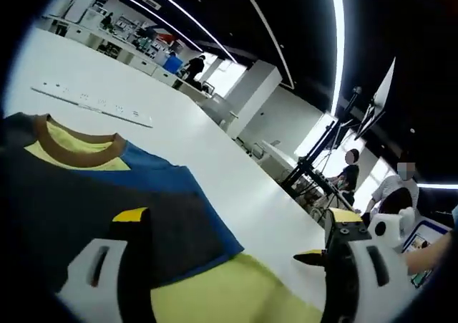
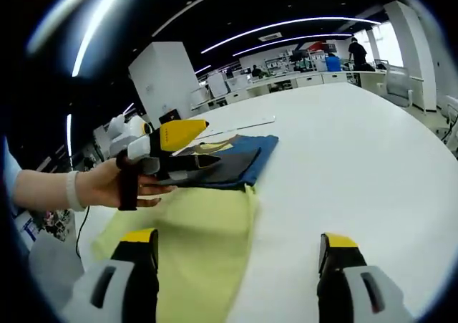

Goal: Fold the garment on the visible template until the final outline fits inside the template.

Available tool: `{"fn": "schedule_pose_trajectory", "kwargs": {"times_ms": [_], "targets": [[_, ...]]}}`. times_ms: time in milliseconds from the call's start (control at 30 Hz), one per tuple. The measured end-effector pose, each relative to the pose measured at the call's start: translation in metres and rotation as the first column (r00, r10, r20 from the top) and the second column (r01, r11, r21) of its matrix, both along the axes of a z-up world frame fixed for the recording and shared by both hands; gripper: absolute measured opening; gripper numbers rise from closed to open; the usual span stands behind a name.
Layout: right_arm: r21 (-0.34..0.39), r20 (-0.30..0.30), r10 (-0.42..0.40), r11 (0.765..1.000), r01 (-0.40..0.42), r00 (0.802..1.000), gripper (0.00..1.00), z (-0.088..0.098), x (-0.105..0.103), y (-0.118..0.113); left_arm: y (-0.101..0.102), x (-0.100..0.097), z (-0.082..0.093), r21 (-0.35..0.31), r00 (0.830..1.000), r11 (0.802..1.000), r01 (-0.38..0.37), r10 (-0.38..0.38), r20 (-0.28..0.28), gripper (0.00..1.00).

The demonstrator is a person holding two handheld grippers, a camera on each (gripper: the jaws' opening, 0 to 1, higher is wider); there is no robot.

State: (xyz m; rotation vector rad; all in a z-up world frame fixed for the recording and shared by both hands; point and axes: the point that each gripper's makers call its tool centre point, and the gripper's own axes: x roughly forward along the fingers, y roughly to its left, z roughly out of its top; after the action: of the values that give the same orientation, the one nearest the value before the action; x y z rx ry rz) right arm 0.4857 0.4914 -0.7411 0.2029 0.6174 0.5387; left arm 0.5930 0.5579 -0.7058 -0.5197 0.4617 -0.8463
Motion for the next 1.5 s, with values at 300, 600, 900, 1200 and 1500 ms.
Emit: {"fn": "schedule_pose_trajectory", "kwargs": {"times_ms": [300, 600, 900, 1200, 1500], "targets": [[-0.002, 0.011, 0.013, 1.0, -0.013, 1.0, 0.93, 0.005, 0.001, 0.006, 0.016, -0.011, 0.005, 0.072, 0.997, 0.996, 0.047, -0.051, 0.052, 0.99], [0.001, 0.021, 0.029, 1.0, -0.029, 0.999, 0.93, 0.01, 0.0, 0.011, 0.039, -0.025, 0.011, 0.129, 0.991, 0.99, 0.055, -0.069, 0.111, 0.97], [0.001, 0.027, 0.051, 0.999, -0.051, 0.998, 0.93, 0.015, -0.001, 0.017, 0.07, -0.04, 0.013, 0.176, 0.987, 0.984, 0.033, -0.059, 0.147, 0.99], [-0.006, 0.031, 0.072, 0.997, -0.072, 0.997, 0.94, 0.018, 0.002, 0.022, 0.106, -0.046, 0.012, 0.215, 0.989, 0.976, -0.019, -0.012, 0.144, 0.99], [-0.012, 0.031, 0.092, 0.996, -0.091, 0.995, 0.94, 0.021, -0.001, 0.023, 0.152, -0.072, 0.011, 0.258, 0.99, 0.964, -0.065, 0.031, 0.135, 0.98]]}}
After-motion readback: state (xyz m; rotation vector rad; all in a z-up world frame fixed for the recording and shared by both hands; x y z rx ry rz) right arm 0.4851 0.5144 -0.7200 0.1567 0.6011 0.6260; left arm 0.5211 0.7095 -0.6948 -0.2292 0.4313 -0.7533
